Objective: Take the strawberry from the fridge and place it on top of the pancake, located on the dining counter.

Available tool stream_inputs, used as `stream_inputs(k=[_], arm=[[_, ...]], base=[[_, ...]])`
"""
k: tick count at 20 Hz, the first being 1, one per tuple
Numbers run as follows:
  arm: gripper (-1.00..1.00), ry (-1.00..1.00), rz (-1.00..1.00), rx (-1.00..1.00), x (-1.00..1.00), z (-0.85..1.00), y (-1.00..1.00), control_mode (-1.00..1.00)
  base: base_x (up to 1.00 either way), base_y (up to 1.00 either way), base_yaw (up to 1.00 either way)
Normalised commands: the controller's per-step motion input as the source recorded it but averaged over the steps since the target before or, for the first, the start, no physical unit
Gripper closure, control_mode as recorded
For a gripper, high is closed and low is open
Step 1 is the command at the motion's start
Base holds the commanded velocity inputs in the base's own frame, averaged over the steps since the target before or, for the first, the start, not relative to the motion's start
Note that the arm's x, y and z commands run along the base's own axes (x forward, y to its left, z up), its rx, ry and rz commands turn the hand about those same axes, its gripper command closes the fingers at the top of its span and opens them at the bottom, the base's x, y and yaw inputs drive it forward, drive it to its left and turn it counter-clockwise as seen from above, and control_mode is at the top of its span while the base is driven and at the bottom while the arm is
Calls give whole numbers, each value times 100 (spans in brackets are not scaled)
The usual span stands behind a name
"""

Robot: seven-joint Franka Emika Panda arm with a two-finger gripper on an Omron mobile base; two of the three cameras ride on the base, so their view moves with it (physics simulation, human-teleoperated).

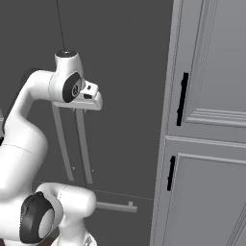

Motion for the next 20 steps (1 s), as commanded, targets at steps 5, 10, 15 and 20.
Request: stream_inputs(k=[5, 10, 15, 20], arm=[[-100, 0, 0, 0, 0, 0, 0, 100], [-100, 0, 0, 0, 0, 0, 0, 100], [-100, 0, 0, 0, 0, 0, 0, 100], [-100, 0, 0, 0, 0, 0, 0, 100]], base=[[-1, 0, 0], [-26, 9, -3], [-9, 40, -2], [-2, 24, -3]])
